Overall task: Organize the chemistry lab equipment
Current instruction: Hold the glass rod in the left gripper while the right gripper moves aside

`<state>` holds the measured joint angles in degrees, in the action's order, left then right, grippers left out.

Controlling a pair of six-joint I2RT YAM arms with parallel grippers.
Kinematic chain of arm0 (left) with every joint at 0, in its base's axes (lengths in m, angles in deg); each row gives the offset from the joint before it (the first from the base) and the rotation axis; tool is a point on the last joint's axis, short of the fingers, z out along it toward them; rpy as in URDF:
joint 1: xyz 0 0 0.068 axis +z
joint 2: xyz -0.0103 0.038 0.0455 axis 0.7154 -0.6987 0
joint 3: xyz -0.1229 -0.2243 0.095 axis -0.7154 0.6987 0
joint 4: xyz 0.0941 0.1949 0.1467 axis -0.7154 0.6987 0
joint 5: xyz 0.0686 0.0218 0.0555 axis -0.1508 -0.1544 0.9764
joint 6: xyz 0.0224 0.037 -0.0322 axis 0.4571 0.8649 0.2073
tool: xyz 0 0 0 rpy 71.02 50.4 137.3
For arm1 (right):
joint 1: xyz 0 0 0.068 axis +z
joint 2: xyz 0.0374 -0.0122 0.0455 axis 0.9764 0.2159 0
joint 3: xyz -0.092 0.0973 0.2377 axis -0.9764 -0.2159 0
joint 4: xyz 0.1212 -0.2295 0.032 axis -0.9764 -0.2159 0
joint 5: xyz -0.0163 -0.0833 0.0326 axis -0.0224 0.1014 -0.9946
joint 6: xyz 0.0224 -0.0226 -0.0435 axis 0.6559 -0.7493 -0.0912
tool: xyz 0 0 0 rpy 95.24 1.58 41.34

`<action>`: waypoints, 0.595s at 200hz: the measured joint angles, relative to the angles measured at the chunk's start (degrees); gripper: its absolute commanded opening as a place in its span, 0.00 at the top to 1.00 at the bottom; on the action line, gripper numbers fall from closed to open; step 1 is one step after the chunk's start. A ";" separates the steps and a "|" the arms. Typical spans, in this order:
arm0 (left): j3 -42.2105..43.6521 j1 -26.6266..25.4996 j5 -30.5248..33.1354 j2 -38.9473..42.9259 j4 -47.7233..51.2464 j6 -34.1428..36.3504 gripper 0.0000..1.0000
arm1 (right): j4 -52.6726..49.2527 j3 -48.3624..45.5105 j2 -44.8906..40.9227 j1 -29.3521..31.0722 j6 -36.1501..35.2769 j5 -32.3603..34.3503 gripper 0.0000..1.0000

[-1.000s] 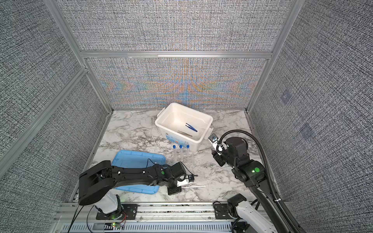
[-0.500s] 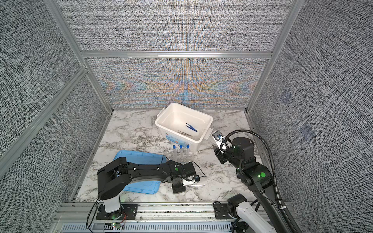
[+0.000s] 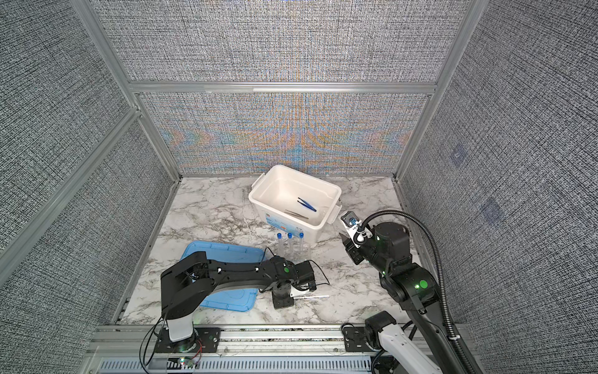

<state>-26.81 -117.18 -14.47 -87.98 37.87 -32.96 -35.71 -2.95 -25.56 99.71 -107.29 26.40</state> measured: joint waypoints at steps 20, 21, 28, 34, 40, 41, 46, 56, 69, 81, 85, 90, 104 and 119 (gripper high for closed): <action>0.00 -0.02 -0.76 -0.07 0.22 0.13 0.86 | 1.75 -1.18 -2.05 0.00 0.22 0.68 0.53; 0.00 -0.02 -0.79 -0.07 0.22 0.20 0.86 | 1.81 -1.22 -2.12 0.00 0.24 0.72 0.53; 0.09 -0.02 -0.94 -0.02 0.22 0.24 0.87 | 2.40 -1.62 -2.89 0.00 0.35 1.14 0.53; 0.20 -0.02 -1.03 0.07 0.22 0.22 0.87 | 2.84 -1.81 -3.45 0.00 0.46 1.73 0.53; 0.28 -0.02 -1.03 0.15 0.22 0.24 0.88 | 3.37 -1.95 -3.78 -0.02 0.68 2.03 0.53; 0.31 -0.02 -1.03 0.15 0.22 0.24 0.88 | 3.48 -1.97 -3.80 -0.02 0.72 2.03 0.53; 0.37 -0.02 -1.03 0.26 0.17 0.22 0.88 | 3.87 -2.10 -4.00 -0.02 0.96 2.19 0.53; 0.57 -0.02 -1.05 0.61 -0.28 0.22 0.88 | 4.50 -2.73 -4.55 0.00 1.79 3.54 0.53; 0.98 0.04 -0.72 1.16 -0.48 0.15 0.88 | 4.74 -3.82 -5.62 0.00 4.35 5.46 0.53; 1.40 0.33 -0.48 1.66 -0.57 -0.11 0.88 | 5.07 -4.74 -6.32 0.00 8.24 7.50 0.53; 1.53 0.39 -0.46 1.79 -0.76 -0.09 0.88 | 5.20 -5.05 -6.32 0.00 10.01 8.17 0.53; 1.73 0.46 -0.09 1.99 -0.76 -0.11 0.88 | 4.98 -5.25 -5.99 0.00 12.17 9.07 0.53; 2.25 0.83 0.46 2.49 -0.85 -0.31 0.88 | 2.78 -4.90 -3.67 -0.02 18.73 10.93 0.52; 2.71 1.22 1.18 2.99 -0.90 -0.70 0.88 | -1.49 -3.45 -0.09 0.00 27.41 11.32 0.53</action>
<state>-24.10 -115.96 -13.29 -84.99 36.97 -33.66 -37.20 -6.41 -25.65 99.71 -79.88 37.73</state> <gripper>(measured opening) 0.119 0.475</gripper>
